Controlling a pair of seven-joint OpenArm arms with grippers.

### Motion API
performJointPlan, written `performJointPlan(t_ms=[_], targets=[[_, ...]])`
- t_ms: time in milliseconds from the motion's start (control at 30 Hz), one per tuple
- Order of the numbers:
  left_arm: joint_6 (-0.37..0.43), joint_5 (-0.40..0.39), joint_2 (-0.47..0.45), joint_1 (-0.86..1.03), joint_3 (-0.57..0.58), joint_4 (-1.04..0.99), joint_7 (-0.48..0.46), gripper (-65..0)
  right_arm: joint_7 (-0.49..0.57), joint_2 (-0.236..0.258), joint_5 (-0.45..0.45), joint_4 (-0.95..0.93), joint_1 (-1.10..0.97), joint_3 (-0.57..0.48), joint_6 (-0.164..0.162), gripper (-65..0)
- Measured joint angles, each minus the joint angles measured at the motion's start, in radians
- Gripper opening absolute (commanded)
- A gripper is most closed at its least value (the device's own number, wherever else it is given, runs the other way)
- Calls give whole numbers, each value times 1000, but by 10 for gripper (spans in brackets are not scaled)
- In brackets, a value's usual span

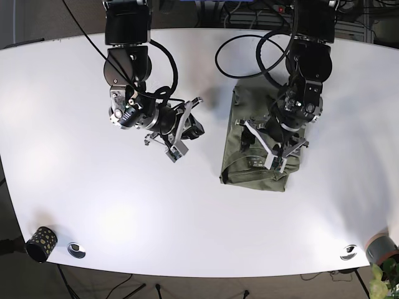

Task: Fold the T-shirt properly
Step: 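Carry the folded shirt with the left gripper to the table edge and release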

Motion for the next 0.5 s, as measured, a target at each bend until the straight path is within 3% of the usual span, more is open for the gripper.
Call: performJointPlan(t_ms=[300,500], targets=[[43,-1,-9,97,22,-90,-138,-215,-3,1,-3,-1,-2,50,-1,-585],[2,-46,-111,77,6,-182,-176,-213,-3,0,2,0,-2,47,0,-585]])
